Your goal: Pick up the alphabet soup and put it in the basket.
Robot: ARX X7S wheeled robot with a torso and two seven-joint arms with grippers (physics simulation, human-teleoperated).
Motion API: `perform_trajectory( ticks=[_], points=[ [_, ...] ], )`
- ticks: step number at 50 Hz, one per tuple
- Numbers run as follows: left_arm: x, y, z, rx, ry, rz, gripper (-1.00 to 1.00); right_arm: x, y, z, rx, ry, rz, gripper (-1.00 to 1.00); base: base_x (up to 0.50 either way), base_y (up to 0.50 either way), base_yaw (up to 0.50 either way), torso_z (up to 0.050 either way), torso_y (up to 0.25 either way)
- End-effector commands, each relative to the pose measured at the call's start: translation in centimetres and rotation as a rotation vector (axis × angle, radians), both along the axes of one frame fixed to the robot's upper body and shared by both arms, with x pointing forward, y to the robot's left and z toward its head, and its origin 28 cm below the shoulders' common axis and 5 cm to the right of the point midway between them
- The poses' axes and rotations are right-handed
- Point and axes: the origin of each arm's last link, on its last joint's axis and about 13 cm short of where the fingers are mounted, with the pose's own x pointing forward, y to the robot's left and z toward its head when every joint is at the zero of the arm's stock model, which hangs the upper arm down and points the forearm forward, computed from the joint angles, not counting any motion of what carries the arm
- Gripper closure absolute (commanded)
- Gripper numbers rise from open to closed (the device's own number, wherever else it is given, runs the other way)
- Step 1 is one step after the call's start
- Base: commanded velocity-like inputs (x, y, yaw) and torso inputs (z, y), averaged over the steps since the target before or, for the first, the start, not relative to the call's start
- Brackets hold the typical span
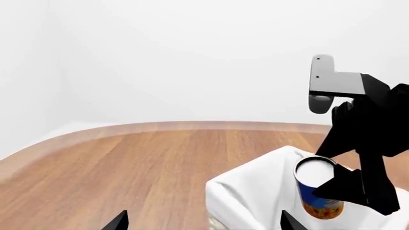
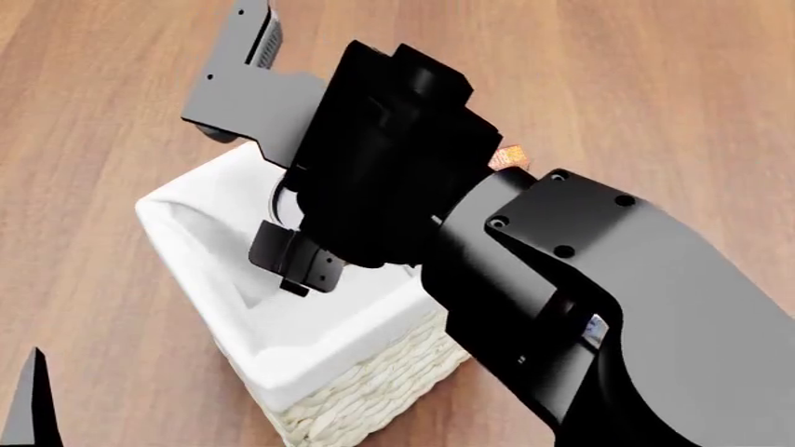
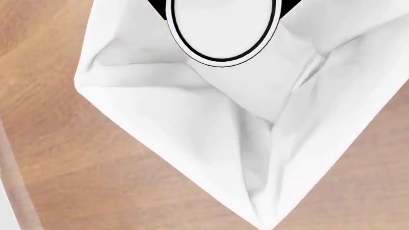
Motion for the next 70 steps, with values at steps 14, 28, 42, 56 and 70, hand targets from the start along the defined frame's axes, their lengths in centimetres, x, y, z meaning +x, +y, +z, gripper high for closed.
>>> perform_trajectory(
  ticks=[14,28,42,56,70],
  points=[
    [0.1,0.0,-0.3,0.003,0.004,-0.001,-1.0,0.3,0.0,-1.1,0.005,-0.024,-0.003,1.0,0.0,0.0,0.0,0.0,0.001],
    [0.2,0.2,-0.3,0.0,0.005,0.002,-1.0,0.3,0.2,-1.9,0.003,-0.015,0.008,1.0,0.0,0.0,0.0,0.001,0.001],
    [0.1,0.1,-0.2,0.001,0.009,0.003,-1.0,0.4,0.2,-2.9,0.013,-0.001,0.006,1.0,0.0,0.0,0.0,0.0,0.0],
    [0.2,0.1,-0.6,0.004,0.016,0.005,-1.0,0.5,0.0,-3.6,0.028,0.002,-0.002,1.0,0.0,0.0,0.0,0.0,0.001],
    [0.3,0.2,-0.7,0.004,0.019,0.005,-1.0,0.6,-0.1,-4.5,0.047,0.012,-0.012,1.0,0.0,0.0,0.0,0.001,0.001]
  ],
)
